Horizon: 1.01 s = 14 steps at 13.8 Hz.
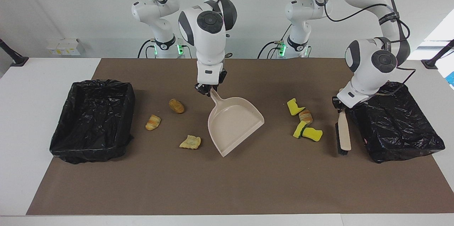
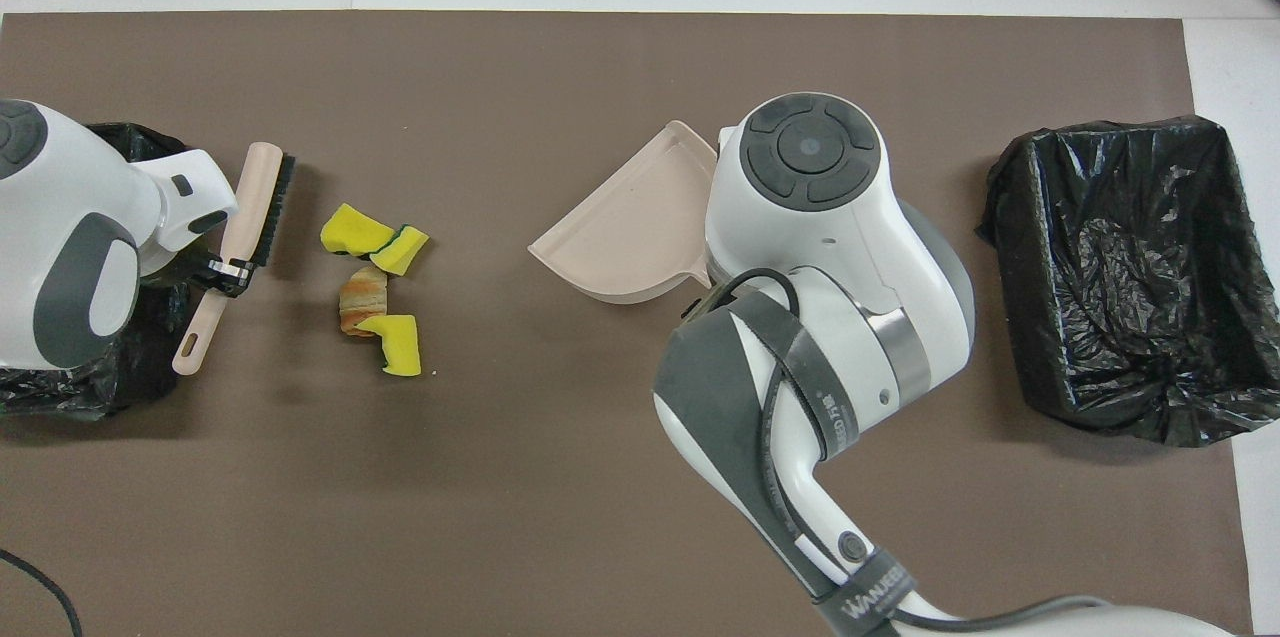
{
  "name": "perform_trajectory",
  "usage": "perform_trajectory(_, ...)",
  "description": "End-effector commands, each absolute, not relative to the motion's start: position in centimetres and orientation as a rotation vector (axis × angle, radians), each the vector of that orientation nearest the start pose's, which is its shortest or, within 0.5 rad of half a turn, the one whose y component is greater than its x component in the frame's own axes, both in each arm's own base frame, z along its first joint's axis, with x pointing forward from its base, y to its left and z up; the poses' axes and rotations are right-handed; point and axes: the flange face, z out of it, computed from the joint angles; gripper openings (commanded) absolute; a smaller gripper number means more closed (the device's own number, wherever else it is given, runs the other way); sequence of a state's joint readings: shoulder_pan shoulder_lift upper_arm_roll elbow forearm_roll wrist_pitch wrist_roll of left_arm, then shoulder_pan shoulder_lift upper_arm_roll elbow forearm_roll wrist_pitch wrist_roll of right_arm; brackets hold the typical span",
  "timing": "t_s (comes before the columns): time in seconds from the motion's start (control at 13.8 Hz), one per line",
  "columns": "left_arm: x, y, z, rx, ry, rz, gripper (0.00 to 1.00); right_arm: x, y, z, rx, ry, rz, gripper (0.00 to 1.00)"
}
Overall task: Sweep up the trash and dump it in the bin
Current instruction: 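Sweep the sponge pieces into the dustpan with the left gripper's brush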
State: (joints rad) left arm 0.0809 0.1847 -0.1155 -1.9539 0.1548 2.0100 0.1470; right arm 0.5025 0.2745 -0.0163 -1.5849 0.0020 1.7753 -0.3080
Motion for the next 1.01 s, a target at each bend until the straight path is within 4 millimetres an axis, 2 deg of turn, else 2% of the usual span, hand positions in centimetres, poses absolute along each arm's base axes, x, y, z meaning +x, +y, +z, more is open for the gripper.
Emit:
perform_trajectory(0.0, 56.9, -1.8, 37.4, -3.024, 0.344, 0.192, 0.0, 56.1, 27.8, 46.6, -2.77, -1.471, 0.063, 0.0)
perform_trajectory(0.14, 56.2, -3.9, 37.2, -3.066, 0.288, 0.201, 0.0, 56.0, 27.2, 45.8, -2.689, -1.65, 0.01, 0.0)
perform_trajectory(0.22, 55.5, -5.6, 36.9, -3.071, 0.264, 0.215, 0.0, 55.9, 27.1, 45.6, -2.658, -1.705, 0.003, 0.0)
perform_trajectory(0.43, 52.9, -9.2, 36.4, -3.086, 0.181, 0.25, 0.0, 55.9, 27.0, 44.5, -2.493, -2.005, 0.075, 0.0)
perform_trajectory(0.58, 51.7, -11.6, 36.4, -3.099, 0.163, 0.261, 0.0, 56.0, 26.7, 44.4, -2.447, -2.061, 0.075, 0.0)
perform_trajectory(0.72, 51.0, -14.6, 36.5, -3.122, 0.14, 0.261, 0.0, 56.3, 26.9, 42.9, -2.373, -2.141, 0.095, 0.0)
perform_trajectory(0.94, 50.4, -16.8, 36.5, -3.122, 0.184, 0.259, 0.0, 56.3, 27.4, 42.0, -2.34, -2.179, 0.077, 0.0)
